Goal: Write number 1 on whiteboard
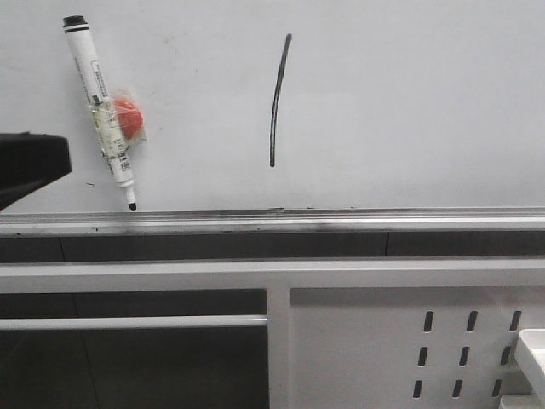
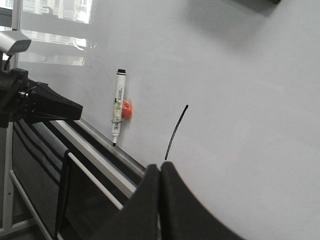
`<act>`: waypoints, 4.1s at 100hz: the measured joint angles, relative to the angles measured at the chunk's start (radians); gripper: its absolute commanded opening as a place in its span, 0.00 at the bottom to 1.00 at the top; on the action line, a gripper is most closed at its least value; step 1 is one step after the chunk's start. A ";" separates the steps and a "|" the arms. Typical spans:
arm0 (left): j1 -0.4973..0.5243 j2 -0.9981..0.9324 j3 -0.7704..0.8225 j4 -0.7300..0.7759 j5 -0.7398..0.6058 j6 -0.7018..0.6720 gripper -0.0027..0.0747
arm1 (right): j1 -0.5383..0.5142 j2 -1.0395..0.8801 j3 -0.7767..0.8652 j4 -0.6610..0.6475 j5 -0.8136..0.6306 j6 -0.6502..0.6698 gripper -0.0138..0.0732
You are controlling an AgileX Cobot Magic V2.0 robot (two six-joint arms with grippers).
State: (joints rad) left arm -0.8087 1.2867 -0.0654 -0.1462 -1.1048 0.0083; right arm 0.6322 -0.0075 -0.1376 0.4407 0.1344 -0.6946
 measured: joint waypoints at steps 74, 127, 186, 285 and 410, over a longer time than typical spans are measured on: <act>0.000 -0.953 -0.256 0.146 1.154 0.019 0.01 | 0.000 -0.002 0.000 0.000 -0.004 0.000 0.08; 0.135 -1.129 -0.210 0.253 1.205 0.023 0.01 | 0.000 -0.005 0.000 0.000 -0.004 0.000 0.08; 0.684 -1.293 0.068 0.111 1.192 0.023 0.01 | 0.000 -0.005 0.002 0.000 -0.004 0.000 0.08; 0.820 -1.293 0.070 0.111 1.439 0.023 0.01 | 0.000 -0.005 0.002 0.000 -0.004 0.000 0.08; 0.820 -1.293 0.070 0.114 1.441 0.025 0.01 | -0.268 -0.005 0.146 -0.325 -0.112 0.497 0.08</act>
State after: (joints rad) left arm 0.0114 -0.0059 0.0049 -0.0323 0.3361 0.0330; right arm 0.3644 -0.0121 0.0088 0.1156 0.0228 -0.1976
